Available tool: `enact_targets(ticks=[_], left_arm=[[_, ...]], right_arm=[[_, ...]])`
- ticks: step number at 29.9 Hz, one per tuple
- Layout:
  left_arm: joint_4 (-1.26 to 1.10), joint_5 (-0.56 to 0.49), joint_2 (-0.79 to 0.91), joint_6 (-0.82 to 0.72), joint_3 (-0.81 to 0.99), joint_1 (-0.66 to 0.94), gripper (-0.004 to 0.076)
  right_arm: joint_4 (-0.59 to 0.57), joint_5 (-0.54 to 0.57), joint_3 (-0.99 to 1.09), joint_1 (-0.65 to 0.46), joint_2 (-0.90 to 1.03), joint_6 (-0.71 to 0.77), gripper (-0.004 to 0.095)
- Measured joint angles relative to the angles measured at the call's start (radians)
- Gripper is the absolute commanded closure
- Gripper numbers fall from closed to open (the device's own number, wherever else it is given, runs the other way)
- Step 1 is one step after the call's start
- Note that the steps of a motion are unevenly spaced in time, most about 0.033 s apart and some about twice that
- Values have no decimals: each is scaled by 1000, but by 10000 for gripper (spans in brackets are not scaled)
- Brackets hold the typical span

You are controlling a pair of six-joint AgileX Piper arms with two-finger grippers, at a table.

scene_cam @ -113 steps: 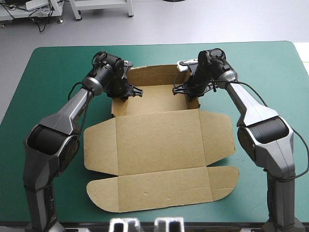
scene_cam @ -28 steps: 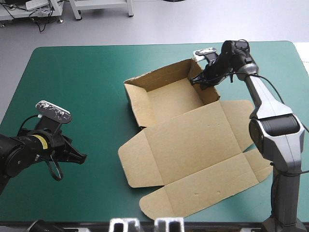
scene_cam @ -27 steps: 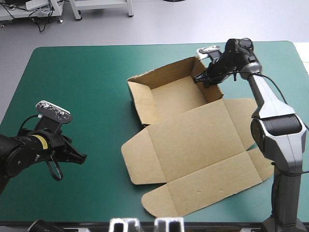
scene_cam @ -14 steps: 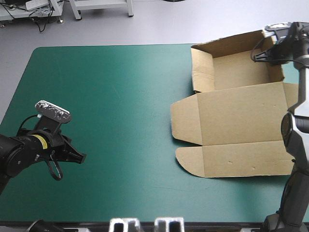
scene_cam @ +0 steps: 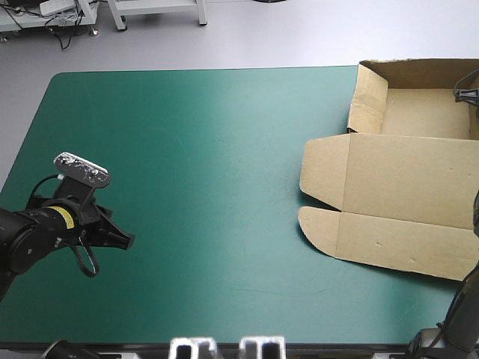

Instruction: Fold the box

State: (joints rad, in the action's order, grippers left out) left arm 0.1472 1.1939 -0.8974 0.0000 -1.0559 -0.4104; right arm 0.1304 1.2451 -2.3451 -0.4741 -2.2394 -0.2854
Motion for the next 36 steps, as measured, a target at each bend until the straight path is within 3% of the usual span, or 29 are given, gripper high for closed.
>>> enact_targets(ticks=[2,6,8,13,18,27,30,36], left_arm=[[0,-12,0,0,1,0,734],[0,-18,0,0,1,0,734],[0,-18,0,-5,1,0,734],[0,-18,0,-12,1,0,734],[0,-18,0,-14,2,0,734],[0,-18,0,-14,2,0,734],[0,-17,0,-14,2,0,734],[-1,-10,0,-14,2,0,734]], right_arm=[[2,0,0,-3,-7,-8,679],[7,0,0,-3,-12,-36,262],[7,0,-1,-3,-12,-38,208],[12,0,-21,-4,-12,-39,304],[102,0,-137,-28,-1,-49,484],[663,0,-502,-50,41,-262,935],[733,0,-576,-34,75,-257,931],[715,0,-601,62,158,-170,931]])
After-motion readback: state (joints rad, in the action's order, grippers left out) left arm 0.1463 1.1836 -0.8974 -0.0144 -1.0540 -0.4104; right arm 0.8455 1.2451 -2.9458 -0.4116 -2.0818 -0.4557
